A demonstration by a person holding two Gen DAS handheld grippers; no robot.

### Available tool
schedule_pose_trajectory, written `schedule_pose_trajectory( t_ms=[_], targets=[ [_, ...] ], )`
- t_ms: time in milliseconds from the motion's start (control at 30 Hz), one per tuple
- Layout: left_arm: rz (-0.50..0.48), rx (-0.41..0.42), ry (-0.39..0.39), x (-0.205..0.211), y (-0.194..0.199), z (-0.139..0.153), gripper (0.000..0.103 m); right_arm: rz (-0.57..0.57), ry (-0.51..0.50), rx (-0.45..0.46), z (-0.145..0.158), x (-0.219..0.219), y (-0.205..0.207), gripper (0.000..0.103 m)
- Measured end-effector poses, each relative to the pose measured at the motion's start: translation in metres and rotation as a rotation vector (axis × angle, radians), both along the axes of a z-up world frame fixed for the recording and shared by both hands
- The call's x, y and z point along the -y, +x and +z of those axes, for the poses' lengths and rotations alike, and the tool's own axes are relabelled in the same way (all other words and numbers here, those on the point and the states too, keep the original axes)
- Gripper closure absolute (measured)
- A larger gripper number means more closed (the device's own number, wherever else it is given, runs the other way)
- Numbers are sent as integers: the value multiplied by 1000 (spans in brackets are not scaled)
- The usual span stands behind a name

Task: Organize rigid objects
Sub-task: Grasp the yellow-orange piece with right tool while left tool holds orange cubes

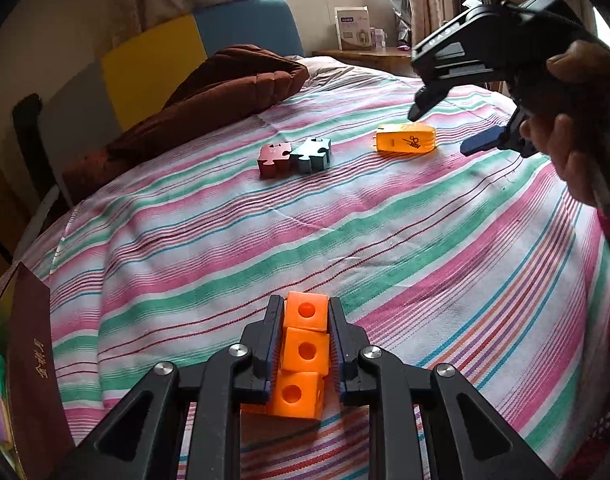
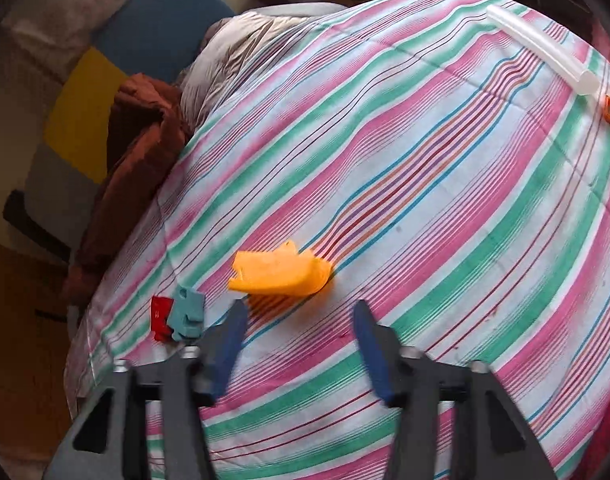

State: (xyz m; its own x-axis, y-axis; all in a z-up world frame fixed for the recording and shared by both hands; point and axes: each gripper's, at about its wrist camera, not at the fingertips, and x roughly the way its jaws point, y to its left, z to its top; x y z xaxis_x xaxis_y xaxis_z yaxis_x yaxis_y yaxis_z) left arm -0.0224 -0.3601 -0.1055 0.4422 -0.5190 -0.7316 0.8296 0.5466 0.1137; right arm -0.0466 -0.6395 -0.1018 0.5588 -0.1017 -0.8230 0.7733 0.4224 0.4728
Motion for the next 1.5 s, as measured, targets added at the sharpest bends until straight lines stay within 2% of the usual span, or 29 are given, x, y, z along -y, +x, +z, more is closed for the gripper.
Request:
schedule_pose_trajectory(
  t_ms=[67,133,167,267,367,500,567,633,667,733,967,1300,1433,1500],
  targets=[
    [0,0,-4,0,0,0,82,10,-36,-7,2,-3,2,36],
    [0,-1,-8,-1,-1,1,82,5,-79,-45,4,-2,6,27],
    [-1,-4,-11,-1,0,1,82,8,-90,-56,5,1,8,26],
    [-1,-15,-24,-3,1,1,82,63,-140,-103,9,7,27,22],
    [-2,-25,-32,-4,2,1,82,181,-205,-182,9,9,55,22],
    [-3,-40,-44,-5,3,1,82,381,-317,-342,1,1,94,22],
    [-3,-41,-46,-5,3,1,82,450,-324,-357,-5,-2,101,21],
    [-3,-41,-46,-5,3,1,82,481,-294,-413,-16,-6,104,28],
    [-3,-42,-47,-4,3,1,82,495,-273,-411,-19,-8,103,30],
    [-3,-44,-51,-5,3,1,82,510,-286,-383,-15,-17,98,42],
    [-2,-50,-60,-7,3,2,82,549,-138,-227,-12,-60,63,41],
    [4,-28,-53,-7,-1,2,82,577,-161,-158,-12,-65,48,38],
    [5,-30,-55,-7,-1,2,82,642,-253,-196,-10,-79,51,28],
    [5,-29,-54,-7,-1,2,82,677,-294,-210,-8,-87,54,28]
  ],
)
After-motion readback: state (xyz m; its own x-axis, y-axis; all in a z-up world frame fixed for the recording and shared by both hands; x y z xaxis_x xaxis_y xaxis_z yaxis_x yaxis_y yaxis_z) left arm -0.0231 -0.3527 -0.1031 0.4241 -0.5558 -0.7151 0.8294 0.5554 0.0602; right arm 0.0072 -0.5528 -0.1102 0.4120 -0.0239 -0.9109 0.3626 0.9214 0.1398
